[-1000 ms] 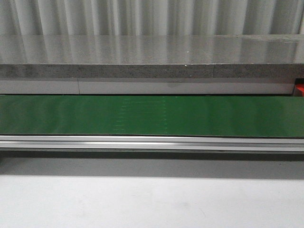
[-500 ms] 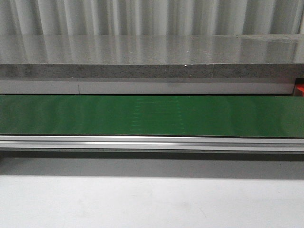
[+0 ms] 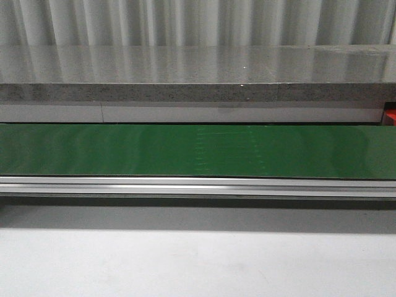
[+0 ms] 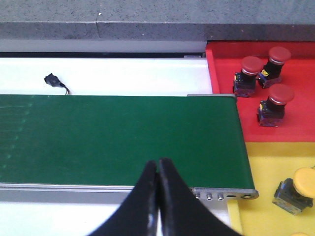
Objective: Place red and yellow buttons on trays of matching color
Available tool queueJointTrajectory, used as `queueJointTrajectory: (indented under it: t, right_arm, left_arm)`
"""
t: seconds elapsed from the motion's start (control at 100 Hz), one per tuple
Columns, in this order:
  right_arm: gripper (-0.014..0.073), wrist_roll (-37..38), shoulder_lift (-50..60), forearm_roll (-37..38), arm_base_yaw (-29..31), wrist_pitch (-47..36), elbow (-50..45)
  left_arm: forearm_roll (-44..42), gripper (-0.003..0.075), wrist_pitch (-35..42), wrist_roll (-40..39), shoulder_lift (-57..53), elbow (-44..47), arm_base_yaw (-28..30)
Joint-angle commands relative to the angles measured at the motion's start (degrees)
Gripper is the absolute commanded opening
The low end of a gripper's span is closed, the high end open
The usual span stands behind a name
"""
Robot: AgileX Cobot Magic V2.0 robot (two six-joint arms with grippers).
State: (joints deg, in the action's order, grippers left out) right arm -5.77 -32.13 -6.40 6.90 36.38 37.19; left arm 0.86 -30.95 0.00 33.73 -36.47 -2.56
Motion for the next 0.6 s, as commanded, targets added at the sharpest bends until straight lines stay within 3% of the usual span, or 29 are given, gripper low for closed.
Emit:
queueJointTrajectory:
  t: [0.0, 0.23, 0.59]
  right_arm:
    - [-0.0068, -0.64, 0.05, 0.10, -0.12, -3.64, 1.61]
    - [-0.0068, -0.64, 0.05, 0.10, -0.12, -3.64, 1.61]
    - [-0.0068, -0.64, 0.05, 0.10, -0.12, -3.58, 1.61]
  left_arm:
    - [0.81, 0.0661, 5.98, 0.00, 1.15, -1.62, -0.56]
    - [0.70, 0.0648, 6.39, -9.35, 12.90, -7.73, 4.73]
    - [2.64, 0.0648, 6.40, -10.80, 40.68, -21.80, 13.86]
